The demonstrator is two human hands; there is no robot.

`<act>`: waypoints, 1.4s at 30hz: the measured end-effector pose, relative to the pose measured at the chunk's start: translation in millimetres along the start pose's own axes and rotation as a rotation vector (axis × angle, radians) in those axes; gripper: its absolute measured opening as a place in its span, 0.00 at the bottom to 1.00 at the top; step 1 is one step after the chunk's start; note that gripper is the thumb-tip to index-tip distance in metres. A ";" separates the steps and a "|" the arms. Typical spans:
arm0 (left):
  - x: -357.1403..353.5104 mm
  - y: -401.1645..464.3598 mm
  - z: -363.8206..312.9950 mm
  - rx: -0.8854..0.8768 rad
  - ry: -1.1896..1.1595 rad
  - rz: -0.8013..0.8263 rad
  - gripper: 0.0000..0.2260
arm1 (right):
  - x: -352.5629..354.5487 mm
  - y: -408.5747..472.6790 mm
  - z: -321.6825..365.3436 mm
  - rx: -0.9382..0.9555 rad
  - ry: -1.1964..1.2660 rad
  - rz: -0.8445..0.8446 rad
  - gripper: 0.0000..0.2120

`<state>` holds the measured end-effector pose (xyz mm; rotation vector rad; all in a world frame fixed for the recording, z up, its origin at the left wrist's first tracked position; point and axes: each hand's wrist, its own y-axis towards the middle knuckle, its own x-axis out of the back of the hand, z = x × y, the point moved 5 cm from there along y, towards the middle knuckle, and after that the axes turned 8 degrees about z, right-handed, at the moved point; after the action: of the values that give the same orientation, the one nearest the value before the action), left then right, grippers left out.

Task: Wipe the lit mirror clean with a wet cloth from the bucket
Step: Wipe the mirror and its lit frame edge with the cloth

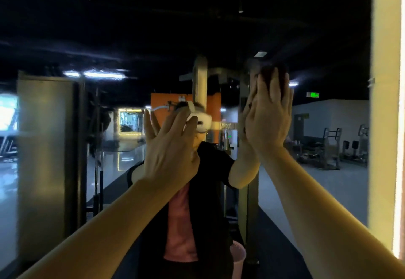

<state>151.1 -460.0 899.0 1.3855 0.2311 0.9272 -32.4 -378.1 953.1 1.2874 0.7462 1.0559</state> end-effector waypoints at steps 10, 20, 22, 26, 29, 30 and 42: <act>-22.4 24.9 -90.0 -0.056 -0.024 0.076 0.32 | 8.8 19.5 -104.6 0.258 -0.212 0.140 0.29; -21.1 67.6 -126.9 -0.031 -0.084 -0.033 0.30 | -3.9 12.6 -36.3 0.634 -0.116 0.127 0.26; -24.4 74.1 -135.0 -0.038 -0.078 -0.035 0.29 | 5.9 28.9 -69.7 0.598 -0.163 0.115 0.26; -33.2 83.8 -164.1 -0.101 -0.094 -0.026 0.30 | 38.5 57.2 -175.5 0.165 -0.092 -0.022 0.25; -40.0 87.5 -187.5 -0.146 -0.104 -0.033 0.32 | 54.5 55.5 -248.5 -0.013 -0.125 -0.062 0.25; -42.2 88.2 -193.8 -0.154 -0.101 -0.034 0.32 | 56.4 52.0 -267.9 -0.058 -0.112 -0.040 0.25; -35.6 74.4 -170.1 -0.132 -0.057 0.009 0.35 | 38.3 24.2 -228.9 -0.191 -0.001 -0.051 0.25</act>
<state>-12.1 -365.9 914.7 1.2897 0.1185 0.8937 -230.5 -255.3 942.7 1.1005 0.6579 1.0585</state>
